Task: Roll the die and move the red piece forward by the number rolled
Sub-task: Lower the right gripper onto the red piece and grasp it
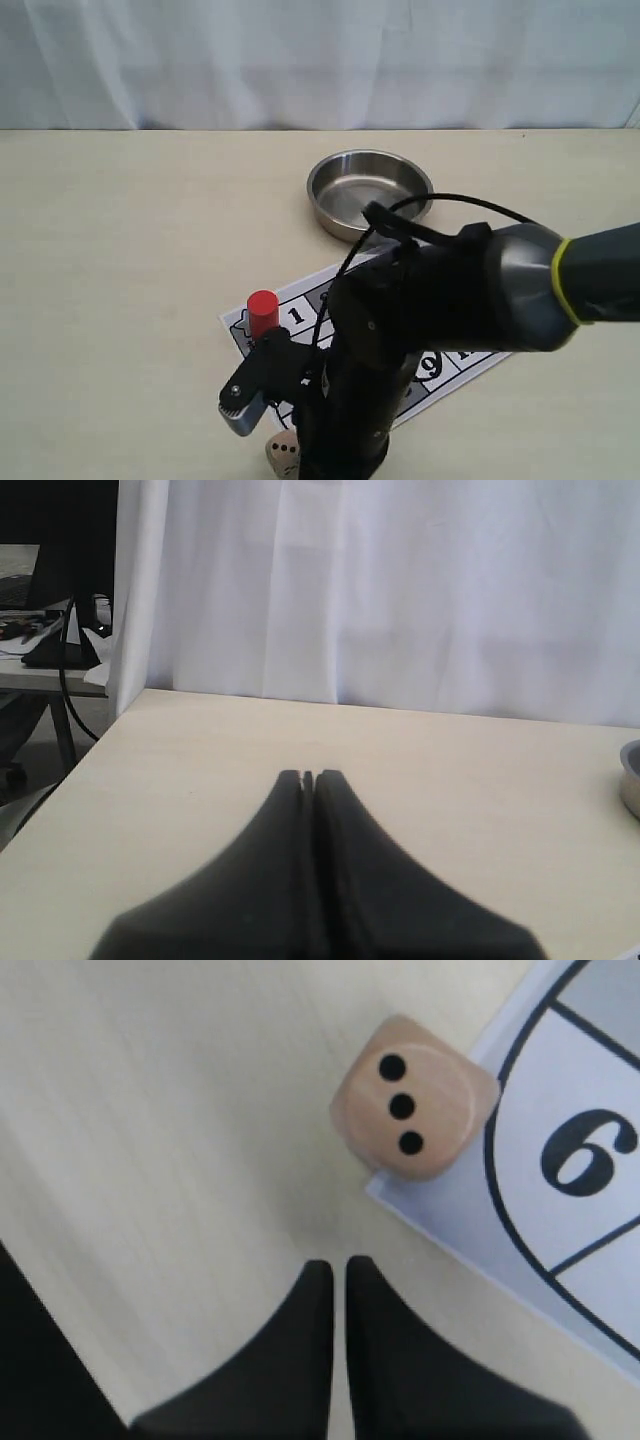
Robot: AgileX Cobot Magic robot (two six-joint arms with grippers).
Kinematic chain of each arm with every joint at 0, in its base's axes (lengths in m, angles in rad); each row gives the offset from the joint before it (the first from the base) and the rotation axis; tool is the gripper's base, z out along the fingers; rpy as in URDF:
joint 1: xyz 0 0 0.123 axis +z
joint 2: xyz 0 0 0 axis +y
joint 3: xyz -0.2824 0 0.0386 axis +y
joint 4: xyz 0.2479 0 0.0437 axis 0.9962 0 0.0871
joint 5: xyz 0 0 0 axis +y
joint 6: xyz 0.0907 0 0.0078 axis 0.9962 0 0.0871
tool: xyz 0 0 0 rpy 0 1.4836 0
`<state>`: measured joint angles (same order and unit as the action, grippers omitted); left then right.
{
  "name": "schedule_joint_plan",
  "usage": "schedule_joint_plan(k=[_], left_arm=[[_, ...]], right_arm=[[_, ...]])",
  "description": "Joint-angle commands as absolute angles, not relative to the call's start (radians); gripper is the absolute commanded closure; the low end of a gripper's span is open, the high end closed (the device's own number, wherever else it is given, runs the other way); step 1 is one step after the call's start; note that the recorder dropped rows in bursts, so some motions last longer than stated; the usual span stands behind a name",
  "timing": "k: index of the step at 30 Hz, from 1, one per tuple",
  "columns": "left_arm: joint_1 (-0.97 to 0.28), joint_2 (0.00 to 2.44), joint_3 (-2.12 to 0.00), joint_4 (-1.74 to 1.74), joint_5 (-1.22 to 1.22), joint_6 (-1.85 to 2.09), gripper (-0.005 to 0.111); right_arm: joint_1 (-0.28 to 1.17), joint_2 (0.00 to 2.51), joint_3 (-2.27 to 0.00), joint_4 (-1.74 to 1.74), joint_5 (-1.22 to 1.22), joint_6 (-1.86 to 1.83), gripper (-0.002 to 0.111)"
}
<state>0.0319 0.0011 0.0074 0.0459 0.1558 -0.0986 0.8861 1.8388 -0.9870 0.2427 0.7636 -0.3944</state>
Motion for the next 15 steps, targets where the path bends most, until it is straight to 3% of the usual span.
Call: schedule_joint_plan(k=[1,9,15], left_arm=[[0.024,0.000,0.000,0.044,0.144,-0.100,0.107],[0.024,0.000,0.000,0.044,0.144,-0.100,0.107],[0.024,0.000,0.000,0.044,0.144,-0.100,0.107]], right_arm=[[0.885,1.796,-1.049,0.101,0.879,-0.257,0.104],[0.885,1.747,-1.100,-0.265,0.781,0.117,0.102],[0.885,1.750,-1.102,-0.241,0.613,0.128,0.064]])
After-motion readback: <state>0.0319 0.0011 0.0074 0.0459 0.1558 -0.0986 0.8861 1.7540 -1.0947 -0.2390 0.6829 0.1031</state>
